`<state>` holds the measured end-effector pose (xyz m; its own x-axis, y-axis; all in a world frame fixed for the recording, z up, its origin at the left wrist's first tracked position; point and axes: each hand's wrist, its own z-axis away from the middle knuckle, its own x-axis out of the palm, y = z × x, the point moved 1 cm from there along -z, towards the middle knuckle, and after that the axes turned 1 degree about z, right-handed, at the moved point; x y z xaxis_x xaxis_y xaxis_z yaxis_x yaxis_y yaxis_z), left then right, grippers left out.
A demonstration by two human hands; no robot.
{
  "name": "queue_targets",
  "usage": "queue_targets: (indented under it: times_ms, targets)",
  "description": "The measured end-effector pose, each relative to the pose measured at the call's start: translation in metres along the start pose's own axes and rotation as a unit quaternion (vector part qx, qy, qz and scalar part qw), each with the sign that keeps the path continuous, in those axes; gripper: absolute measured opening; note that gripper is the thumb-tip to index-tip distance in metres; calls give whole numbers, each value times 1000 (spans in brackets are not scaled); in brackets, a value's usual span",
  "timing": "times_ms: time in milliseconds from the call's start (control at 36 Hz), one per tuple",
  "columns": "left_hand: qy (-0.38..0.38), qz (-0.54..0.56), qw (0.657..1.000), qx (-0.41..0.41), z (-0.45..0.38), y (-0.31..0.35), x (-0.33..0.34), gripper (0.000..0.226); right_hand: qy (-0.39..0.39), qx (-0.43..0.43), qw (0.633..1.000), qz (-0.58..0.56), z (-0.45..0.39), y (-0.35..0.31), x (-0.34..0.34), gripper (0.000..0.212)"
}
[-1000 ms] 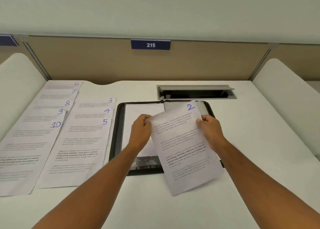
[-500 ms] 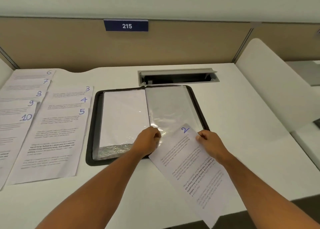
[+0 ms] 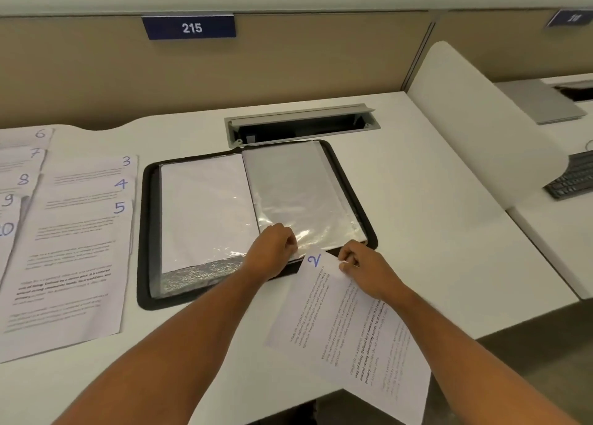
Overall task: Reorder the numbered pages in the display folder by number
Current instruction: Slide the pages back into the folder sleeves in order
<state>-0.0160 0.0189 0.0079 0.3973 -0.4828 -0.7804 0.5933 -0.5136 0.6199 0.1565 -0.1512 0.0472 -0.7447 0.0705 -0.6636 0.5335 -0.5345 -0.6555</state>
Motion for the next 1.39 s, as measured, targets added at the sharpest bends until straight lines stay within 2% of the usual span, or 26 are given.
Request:
queue_targets:
  times_ms: [167, 500, 750, 889, 1028, 1194, 1389]
  targets:
    - [29, 80, 995, -45, -2, -5, 1, 12, -7, 14, 1000, 3, 2, -6, 7, 5]
    - [20, 127, 991, -36, 4, -4, -7, 13, 26, 45, 999, 0, -6, -21, 10, 11]
    - [9, 79, 997, 3, 7, -1, -5, 10, 132, 112, 983, -64, -10, -17, -2, 17]
    - [7, -24, 997, 78, 7, 2, 4, 37, 161, 130, 972, -112, -13, -12, -5, 16]
    - [43, -108, 985, 127, 7, 7, 8, 23, 177, 142, 961, -158, -16, -6, -4, 13]
    - [68, -165, 977, 120, 13, -1, 8, 32, 190, 151, 951, -190, -18, 0, -2, 11]
    - [85, -146, 982, 80, 20, -16, 10, 18, 219, 141, 942, -214, -17, 5, 1, 11]
